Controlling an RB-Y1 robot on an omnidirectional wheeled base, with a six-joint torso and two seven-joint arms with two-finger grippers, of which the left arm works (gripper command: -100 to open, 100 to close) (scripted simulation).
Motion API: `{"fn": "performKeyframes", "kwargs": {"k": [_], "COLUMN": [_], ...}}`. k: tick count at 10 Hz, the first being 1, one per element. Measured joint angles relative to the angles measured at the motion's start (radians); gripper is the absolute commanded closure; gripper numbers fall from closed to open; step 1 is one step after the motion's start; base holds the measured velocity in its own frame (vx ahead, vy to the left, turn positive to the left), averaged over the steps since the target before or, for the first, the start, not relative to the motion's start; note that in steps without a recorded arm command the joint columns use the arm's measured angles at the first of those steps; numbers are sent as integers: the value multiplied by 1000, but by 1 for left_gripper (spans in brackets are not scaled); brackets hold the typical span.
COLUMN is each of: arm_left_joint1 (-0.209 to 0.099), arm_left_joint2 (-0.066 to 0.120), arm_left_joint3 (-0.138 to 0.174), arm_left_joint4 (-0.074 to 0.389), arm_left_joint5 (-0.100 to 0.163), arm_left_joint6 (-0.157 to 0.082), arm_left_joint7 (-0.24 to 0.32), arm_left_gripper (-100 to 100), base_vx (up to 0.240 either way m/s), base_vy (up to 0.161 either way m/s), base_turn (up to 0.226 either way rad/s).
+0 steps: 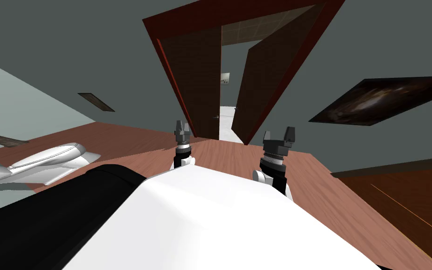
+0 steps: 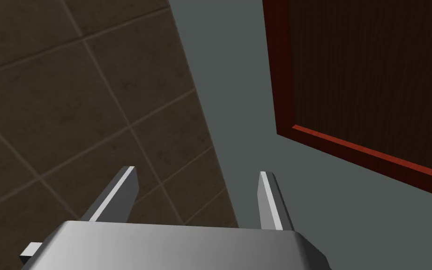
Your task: Push the door open
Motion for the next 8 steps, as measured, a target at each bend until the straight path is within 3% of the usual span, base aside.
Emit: {"fn": "performKeyframes", "kwargs": {"k": [8], "arm_left_joint1": [-63], "arm_left_joint2": [35], "arm_left_joint3": [11], "arm_left_joint4": [153], "arm_left_joint5": [-36], "arm_left_joint6": [-13], "arm_left_joint7": [38], "arm_left_gripper": [-100], "base_vx": [127], "base_vy": [19], "base_turn": [20]}}
